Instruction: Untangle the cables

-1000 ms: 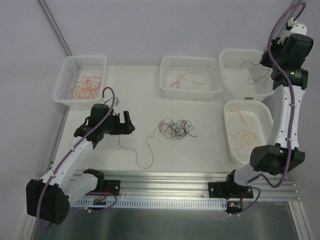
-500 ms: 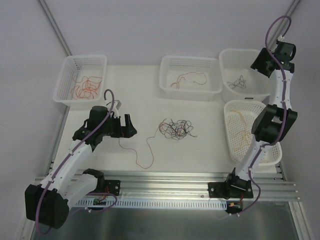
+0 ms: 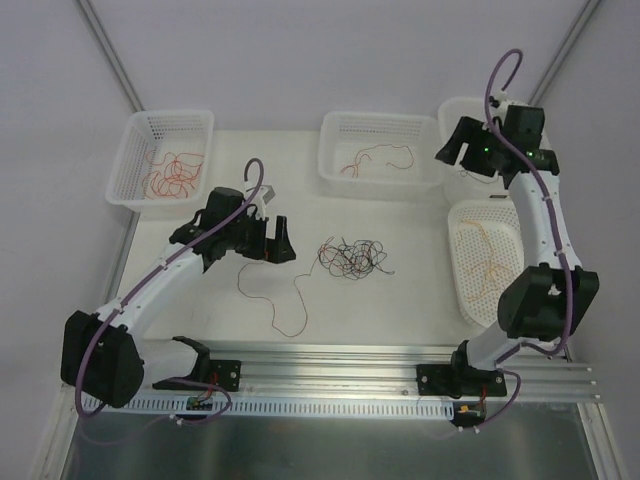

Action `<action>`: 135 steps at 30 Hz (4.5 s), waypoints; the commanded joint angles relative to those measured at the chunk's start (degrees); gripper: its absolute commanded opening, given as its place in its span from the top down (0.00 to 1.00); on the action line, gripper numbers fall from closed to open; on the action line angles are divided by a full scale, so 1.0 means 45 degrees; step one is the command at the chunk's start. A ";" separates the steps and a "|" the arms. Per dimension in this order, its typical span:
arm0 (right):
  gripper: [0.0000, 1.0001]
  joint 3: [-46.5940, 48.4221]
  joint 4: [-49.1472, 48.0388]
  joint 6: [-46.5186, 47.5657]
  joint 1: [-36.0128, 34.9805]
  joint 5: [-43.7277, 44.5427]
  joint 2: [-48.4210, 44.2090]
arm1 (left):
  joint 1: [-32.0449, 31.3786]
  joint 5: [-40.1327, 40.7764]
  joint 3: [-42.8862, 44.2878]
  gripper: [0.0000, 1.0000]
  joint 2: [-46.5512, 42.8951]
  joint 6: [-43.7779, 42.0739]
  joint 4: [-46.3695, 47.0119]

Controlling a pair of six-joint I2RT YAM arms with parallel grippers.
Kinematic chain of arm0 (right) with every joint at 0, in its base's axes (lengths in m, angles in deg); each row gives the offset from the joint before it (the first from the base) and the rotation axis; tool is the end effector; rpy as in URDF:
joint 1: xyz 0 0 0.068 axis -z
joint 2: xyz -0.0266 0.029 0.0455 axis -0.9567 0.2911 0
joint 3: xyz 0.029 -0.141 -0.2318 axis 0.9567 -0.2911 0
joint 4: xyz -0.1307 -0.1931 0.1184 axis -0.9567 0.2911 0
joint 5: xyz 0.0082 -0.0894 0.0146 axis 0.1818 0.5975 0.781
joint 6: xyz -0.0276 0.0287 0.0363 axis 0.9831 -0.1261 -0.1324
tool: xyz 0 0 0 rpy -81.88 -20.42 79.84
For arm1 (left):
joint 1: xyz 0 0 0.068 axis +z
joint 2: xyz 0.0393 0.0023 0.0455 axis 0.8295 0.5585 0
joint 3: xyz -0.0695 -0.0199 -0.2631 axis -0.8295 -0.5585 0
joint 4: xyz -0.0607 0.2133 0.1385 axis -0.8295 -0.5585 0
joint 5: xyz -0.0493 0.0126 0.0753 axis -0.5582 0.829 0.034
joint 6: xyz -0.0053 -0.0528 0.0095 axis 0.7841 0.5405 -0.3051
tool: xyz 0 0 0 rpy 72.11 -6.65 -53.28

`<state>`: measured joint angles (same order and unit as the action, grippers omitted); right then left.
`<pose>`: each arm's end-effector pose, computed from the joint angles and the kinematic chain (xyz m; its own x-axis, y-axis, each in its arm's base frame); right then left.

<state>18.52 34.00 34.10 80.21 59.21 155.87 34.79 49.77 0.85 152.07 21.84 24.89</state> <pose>0.3765 -0.0356 0.3868 -0.4882 0.0158 -0.8726 -0.1790 0.9768 0.1179 0.2299 -0.1039 0.2703 -0.6992 0.0522 -0.7130 0.4712 0.7837 -0.4047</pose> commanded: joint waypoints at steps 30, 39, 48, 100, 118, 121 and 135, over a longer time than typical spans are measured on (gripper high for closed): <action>0.37 -0.8986 -0.4990 -0.3398 -0.8285 0.1328 -0.0156 | -0.3734 0.3737 0.4255 0.79 0.5658 0.1760 0.0379; 0.99 -1.0177 -0.4212 -0.2833 -0.8266 0.2031 -0.1323 | -0.2839 0.5752 0.3338 1.00 0.3589 0.2208 0.0360; 0.99 -1.1018 -0.2766 -0.2265 -0.7001 0.2052 -0.3961 | 0.0150 0.5596 0.2499 1.00 0.1245 0.2230 0.0302; 0.99 -0.6605 0.1123 -0.0410 -0.5100 -0.1093 -0.6641 | 0.6291 0.2140 -0.1039 0.40 -0.0357 0.1354 -0.1710; 0.99 -0.5471 0.0910 -0.0135 -0.6273 -0.2596 -0.6229 | 0.1018 -0.2061 0.0056 0.05 -0.1960 -0.1873 -0.0427; 0.99 -0.5277 0.0577 -0.0545 -0.6312 -0.2871 -0.6346 | -0.0095 -0.1631 -0.0469 0.06 -0.1804 -0.1328 0.1424; 0.99 -0.5255 -0.1394 -0.3238 -0.6312 -0.3692 -0.6931 | -0.3634 0.0556 -0.1936 0.07 0.1650 0.0178 1.0135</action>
<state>-5.18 33.91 24.62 52.13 44.94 127.41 20.32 49.97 -7.00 157.60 21.14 55.05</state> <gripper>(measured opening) 0.018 0.924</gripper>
